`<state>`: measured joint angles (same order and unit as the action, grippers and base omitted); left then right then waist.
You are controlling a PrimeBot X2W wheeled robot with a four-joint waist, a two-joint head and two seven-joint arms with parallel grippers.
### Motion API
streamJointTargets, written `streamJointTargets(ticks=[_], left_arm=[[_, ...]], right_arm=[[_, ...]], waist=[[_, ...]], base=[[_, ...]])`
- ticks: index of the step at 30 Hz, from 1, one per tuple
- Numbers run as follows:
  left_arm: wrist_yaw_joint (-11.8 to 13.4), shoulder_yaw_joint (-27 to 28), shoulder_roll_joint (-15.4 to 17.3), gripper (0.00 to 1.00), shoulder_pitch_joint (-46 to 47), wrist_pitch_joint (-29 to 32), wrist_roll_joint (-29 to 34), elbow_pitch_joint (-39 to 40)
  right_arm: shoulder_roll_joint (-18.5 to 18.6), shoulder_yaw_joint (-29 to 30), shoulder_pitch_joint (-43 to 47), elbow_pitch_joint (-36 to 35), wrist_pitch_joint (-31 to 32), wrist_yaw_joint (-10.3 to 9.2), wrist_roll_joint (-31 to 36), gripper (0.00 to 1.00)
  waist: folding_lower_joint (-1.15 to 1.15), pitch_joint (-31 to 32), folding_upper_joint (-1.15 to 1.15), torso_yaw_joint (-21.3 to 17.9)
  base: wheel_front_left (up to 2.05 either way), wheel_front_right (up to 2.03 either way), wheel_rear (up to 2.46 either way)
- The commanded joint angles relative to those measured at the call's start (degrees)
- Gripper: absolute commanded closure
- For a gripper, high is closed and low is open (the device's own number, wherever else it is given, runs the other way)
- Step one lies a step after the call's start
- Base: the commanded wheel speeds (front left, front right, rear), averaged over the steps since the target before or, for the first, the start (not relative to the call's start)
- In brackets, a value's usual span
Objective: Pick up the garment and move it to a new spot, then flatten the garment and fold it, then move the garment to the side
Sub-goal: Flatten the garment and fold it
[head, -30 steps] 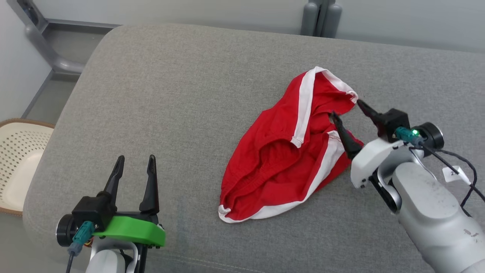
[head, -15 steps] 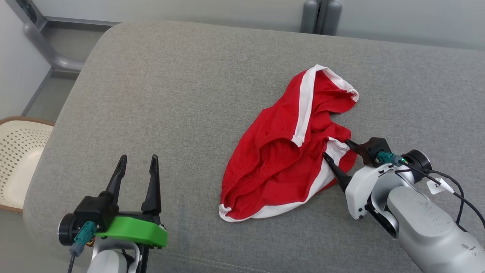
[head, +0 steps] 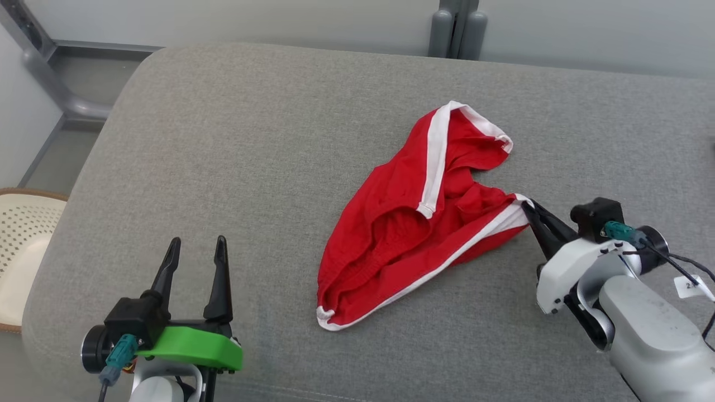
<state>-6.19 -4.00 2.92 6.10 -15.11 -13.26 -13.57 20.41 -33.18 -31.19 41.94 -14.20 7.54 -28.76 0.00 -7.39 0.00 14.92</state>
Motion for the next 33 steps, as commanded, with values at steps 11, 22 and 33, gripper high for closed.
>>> streamJointTargets(ticks=[11,22,33], left_arm=[[-0.2,0.5,0.0,0.0,-0.8,0.0,1.4,0.7],[-0.6,1.0,0.3,0.0,-1.3,0.0,1.7,0.8],[-0.7,1.7,1.3,0.0,-2.3,0.0,2.2,0.6]], right_arm=[[-0.9,12.2,15.6,-8.1,-0.9,-0.13,-3.4,1.0],[-5.6,22.1,24.9,-14.9,-0.6,-0.12,0.5,0.0],[-8.5,28.1,24.8,-24.0,-1.0,-0.12,7.1,0.0]], waist=[[0.0,0.9,0.0,-5.5],[0.0,1.3,0.0,-8.0],[0.0,3.5,0.0,-10.5]], base=[[0.0,0.0,0.0],[0.0,0.0,0.0],[0.0,0.0,0.0]])
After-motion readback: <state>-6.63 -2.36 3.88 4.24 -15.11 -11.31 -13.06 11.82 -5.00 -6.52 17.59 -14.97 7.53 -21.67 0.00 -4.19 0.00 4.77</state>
